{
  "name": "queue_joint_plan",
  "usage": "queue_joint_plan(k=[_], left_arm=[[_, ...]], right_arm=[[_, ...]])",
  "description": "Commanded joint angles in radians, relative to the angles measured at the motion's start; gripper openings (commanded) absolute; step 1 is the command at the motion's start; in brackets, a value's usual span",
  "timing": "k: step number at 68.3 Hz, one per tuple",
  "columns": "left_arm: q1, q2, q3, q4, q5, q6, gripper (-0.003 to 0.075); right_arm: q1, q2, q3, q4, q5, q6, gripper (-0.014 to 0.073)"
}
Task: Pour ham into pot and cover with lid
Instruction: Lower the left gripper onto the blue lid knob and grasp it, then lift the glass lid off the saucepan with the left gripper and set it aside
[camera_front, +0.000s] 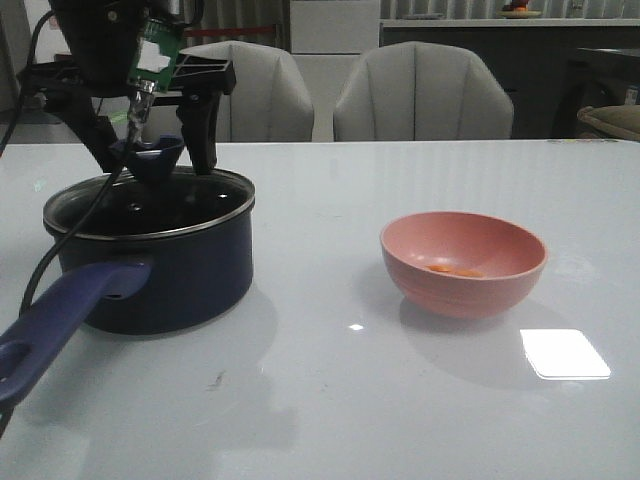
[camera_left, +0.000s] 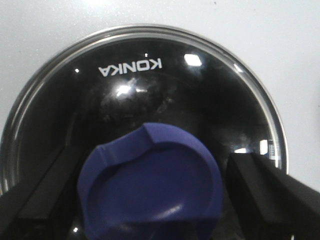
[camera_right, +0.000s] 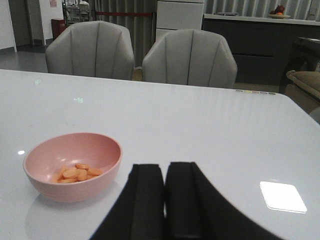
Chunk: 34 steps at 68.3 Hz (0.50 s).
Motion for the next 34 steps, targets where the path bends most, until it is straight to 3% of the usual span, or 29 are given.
queue_joint_plan(k=[1, 15, 34], left_arm=[[-0.005, -0.037, -0.053, -0.010, -0.006, -0.011, 0.0534], [-0.005, -0.037, -0.053, -0.008, -0.006, -0.011, 0.0331], [-0.005, -0.067, -0.054, 0.005, -0.006, -0.011, 0.0328]], right_arm=[[-0.005, -0.020, -0.005, -0.011, -0.087, -0.001, 0.0162], [-0.005, -0.020, -0.005, -0.011, -0.087, -0.001, 0.0162], [-0.005, -0.020, -0.005, -0.011, -0.087, -0.001, 0.0162]])
